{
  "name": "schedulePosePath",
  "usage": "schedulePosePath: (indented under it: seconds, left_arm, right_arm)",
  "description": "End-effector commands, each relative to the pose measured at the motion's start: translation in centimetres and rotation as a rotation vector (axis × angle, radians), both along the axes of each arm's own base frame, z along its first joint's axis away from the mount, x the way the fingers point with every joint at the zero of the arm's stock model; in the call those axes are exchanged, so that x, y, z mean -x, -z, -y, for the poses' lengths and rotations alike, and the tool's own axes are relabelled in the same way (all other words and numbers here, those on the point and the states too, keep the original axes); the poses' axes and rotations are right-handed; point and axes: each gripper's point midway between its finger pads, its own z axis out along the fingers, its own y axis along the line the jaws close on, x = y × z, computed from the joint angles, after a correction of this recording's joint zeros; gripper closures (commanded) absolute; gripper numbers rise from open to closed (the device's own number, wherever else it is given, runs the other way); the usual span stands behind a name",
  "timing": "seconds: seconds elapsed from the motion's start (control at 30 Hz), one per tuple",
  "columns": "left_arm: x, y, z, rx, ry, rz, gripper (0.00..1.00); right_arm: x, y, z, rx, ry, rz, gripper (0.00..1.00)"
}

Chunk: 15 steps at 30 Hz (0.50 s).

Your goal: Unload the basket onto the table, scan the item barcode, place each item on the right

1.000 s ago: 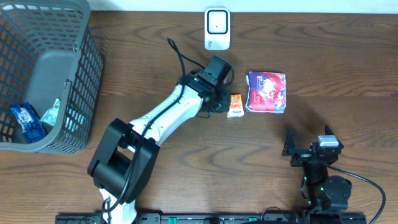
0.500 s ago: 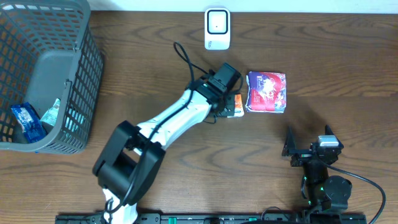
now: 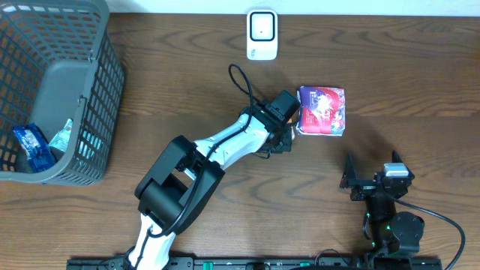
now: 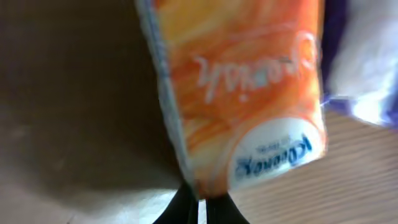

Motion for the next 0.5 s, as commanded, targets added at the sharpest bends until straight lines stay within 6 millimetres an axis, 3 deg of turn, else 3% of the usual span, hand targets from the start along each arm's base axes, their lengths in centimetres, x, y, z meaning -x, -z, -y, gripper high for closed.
schedulePosePath:
  seconds: [0.0,0.47]
  left_arm:
    - [-0.5,0.9,0.2,-0.006,0.077,0.036,0.92]
    - [-4.9,-0.3,-0.2,-0.063,0.176,0.266,0.92]
  right_arm:
    - [0.0,0.1,0.1,-0.014,0.004,0.0,0.01]
    - [0.0,0.1,0.1,-0.014,0.004,0.0,0.01]
